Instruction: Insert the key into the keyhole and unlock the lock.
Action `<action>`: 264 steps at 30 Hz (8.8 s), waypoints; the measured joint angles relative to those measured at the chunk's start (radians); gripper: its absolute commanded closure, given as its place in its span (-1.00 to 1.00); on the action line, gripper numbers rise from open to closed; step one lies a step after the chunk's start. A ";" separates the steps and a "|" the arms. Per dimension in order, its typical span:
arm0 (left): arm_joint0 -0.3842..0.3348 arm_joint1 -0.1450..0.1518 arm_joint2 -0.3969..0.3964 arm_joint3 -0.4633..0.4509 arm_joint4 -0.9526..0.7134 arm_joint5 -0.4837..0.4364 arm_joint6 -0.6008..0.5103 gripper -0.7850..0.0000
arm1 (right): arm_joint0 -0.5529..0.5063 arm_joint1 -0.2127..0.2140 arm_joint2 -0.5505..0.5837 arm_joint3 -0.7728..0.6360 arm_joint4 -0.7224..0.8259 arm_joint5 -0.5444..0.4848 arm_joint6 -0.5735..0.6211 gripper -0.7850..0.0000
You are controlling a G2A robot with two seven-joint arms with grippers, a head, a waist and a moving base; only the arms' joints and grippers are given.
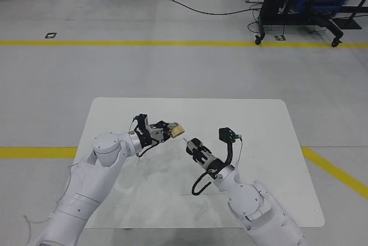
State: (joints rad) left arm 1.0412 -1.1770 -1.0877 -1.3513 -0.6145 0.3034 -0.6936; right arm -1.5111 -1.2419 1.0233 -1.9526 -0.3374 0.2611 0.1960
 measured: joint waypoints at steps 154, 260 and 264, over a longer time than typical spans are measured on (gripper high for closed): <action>-0.060 -0.049 0.007 0.170 -0.299 0.124 -0.279 1.00 | 0.074 -0.051 0.074 0.072 0.133 -0.239 0.073 1.00; 0.048 -0.019 -0.065 -0.074 0.067 -0.367 -0.204 1.00 | 0.176 -0.069 0.090 0.474 1.316 -0.349 0.736 0.09; 0.049 -0.019 -0.068 -0.073 0.056 -0.360 -0.199 1.00 | 0.183 -0.061 0.087 0.453 1.199 -0.330 0.725 0.07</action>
State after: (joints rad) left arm 1.0904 -1.1959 -1.1556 -1.4248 -0.5589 -0.0569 -0.8922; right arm -1.3283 -1.3030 1.1108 -1.4992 0.8619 -0.0688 0.9214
